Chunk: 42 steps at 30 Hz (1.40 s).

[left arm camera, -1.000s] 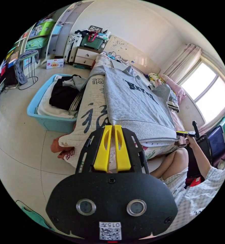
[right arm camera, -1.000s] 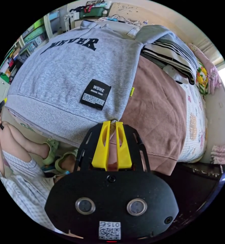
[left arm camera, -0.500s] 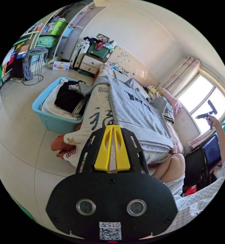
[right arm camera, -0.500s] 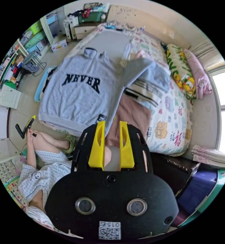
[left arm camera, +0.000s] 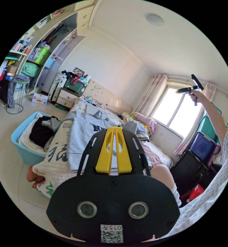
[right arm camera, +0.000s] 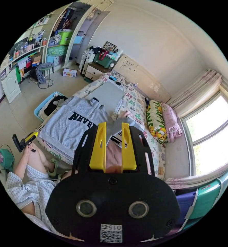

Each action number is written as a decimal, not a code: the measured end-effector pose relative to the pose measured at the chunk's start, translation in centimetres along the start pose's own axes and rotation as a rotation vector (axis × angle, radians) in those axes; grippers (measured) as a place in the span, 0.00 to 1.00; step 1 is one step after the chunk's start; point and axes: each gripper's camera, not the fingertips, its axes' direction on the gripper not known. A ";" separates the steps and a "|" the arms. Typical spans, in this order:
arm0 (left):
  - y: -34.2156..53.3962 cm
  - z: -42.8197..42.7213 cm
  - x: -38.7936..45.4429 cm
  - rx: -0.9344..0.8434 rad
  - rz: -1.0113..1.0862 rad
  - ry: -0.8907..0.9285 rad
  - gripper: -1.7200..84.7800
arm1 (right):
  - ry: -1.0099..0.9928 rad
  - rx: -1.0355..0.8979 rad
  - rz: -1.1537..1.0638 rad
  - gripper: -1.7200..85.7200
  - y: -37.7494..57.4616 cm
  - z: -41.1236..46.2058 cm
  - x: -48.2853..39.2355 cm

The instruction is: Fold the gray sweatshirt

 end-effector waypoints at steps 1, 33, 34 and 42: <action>0.1 1.7 1.2 -0.013 0.016 0.032 0.01 | -0.019 -0.014 0.021 0.13 1.2 2.4 1.5; 6.1 53.0 16.1 -1.089 0.475 0.250 0.03 | -0.378 0.315 1.291 0.04 38.8 59.2 30.5; 5.4 53.3 15.6 -1.077 0.433 0.276 0.03 | -0.353 0.354 1.280 0.04 37.9 58.0 29.7; -3.3 50.2 7.8 -0.741 0.088 0.245 0.04 | -0.450 0.625 0.411 0.02 19.4 41.7 11.9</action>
